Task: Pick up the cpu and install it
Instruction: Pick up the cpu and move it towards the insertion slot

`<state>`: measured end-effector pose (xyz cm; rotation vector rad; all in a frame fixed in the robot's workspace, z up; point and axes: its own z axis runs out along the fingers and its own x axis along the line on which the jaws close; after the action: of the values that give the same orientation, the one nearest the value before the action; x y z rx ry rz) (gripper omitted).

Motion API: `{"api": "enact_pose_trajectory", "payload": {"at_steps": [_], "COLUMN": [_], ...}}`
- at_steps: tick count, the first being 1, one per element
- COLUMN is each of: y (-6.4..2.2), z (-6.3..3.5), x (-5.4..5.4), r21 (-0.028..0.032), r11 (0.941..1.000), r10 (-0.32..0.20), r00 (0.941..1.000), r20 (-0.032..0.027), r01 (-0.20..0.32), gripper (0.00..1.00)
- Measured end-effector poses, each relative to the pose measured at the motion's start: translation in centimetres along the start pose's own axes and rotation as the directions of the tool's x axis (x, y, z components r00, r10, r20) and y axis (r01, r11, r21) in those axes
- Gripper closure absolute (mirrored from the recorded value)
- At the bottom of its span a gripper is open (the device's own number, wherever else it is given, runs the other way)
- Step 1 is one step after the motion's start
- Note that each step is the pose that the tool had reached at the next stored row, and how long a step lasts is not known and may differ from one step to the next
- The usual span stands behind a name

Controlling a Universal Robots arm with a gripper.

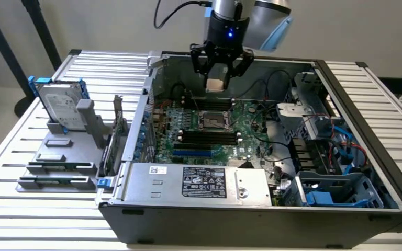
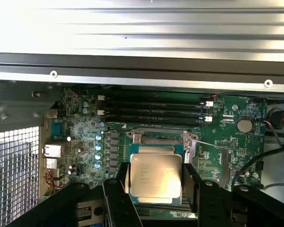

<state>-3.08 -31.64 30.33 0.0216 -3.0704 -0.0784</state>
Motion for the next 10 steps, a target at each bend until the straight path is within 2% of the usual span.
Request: {"api": "enact_pose_trajectory", "payload": {"at_steps": [2, 3, 7, 10], "y": [0.02, 0.02, 0.00, -0.02], "z": [0.21, 0.28, 0.61, 0.95], "x": [-0.01, -0.02, -0.04, -0.07], "r21": [-0.0001, -0.0002, -0.0002, -0.0002], "r11": [1.0000, 1.0000, 1.0000, 0.9999], "r10": [0.004, 0.006, 0.008, 0.011], "r00": [1.0000, 1.0000, 0.9996, 0.9992], "r20": [0.0037, 0.0074, 0.0265, 0.0371], "r01": [-0.004, -0.006, -0.008, -0.011], "gripper": [0.45, 0.45, 0.45, 0.45]}}
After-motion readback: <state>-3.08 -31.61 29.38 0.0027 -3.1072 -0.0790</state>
